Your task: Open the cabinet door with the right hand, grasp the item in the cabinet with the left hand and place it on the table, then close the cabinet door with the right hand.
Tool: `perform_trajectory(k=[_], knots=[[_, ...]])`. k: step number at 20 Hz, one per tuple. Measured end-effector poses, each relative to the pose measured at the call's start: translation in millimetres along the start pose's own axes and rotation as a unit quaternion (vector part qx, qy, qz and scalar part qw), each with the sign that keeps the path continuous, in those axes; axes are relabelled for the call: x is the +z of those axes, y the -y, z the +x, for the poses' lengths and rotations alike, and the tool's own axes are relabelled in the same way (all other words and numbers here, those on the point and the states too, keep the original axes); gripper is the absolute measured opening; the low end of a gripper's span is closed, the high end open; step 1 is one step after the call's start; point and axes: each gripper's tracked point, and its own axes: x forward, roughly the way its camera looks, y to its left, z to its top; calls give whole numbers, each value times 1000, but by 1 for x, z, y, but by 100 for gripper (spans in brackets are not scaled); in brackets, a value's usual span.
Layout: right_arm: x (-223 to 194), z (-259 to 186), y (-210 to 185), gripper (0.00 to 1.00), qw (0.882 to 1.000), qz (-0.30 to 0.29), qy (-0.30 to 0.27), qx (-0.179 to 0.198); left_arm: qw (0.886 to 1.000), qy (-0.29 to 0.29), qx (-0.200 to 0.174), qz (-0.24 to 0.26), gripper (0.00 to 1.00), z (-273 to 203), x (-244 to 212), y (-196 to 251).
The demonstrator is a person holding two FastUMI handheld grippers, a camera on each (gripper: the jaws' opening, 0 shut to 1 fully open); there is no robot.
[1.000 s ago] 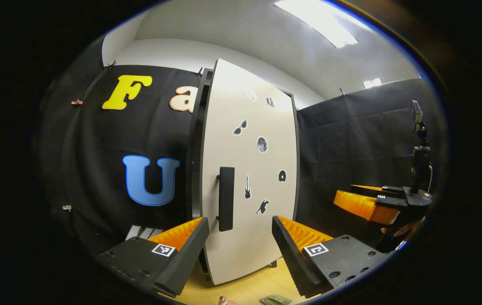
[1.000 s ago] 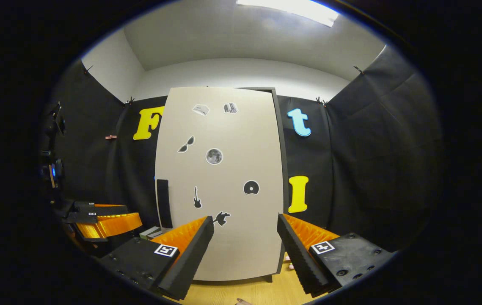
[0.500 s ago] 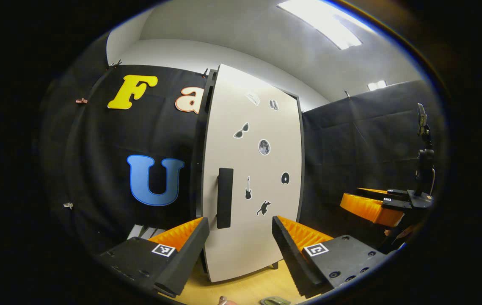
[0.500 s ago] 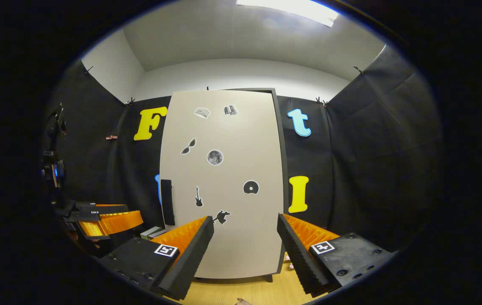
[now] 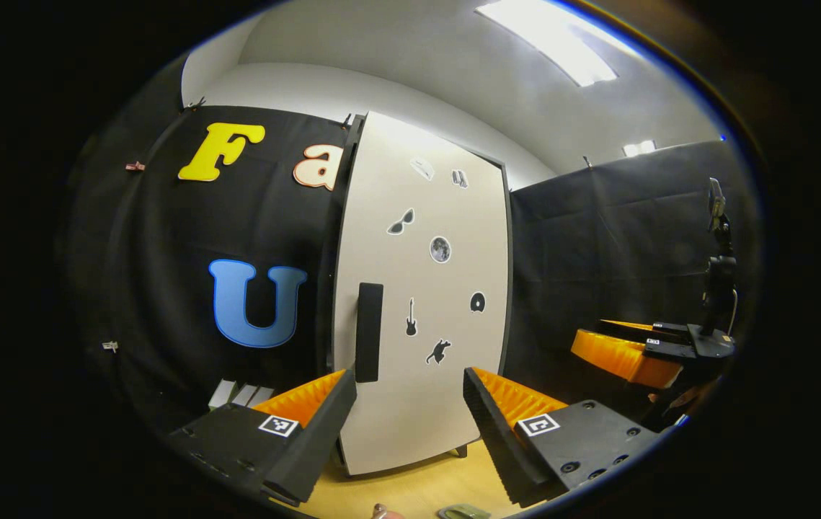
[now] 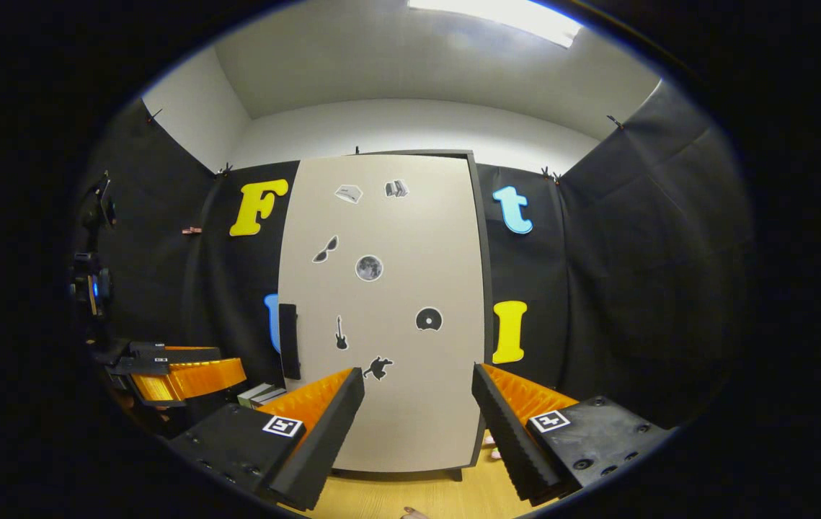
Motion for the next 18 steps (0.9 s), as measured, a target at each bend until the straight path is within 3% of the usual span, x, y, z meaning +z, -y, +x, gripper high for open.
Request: perform_trajectory(k=[18], knots=[[3,-20,4,98,1000,2,-7,-8,1000,-5,-10,4,95,2,-3,10]])
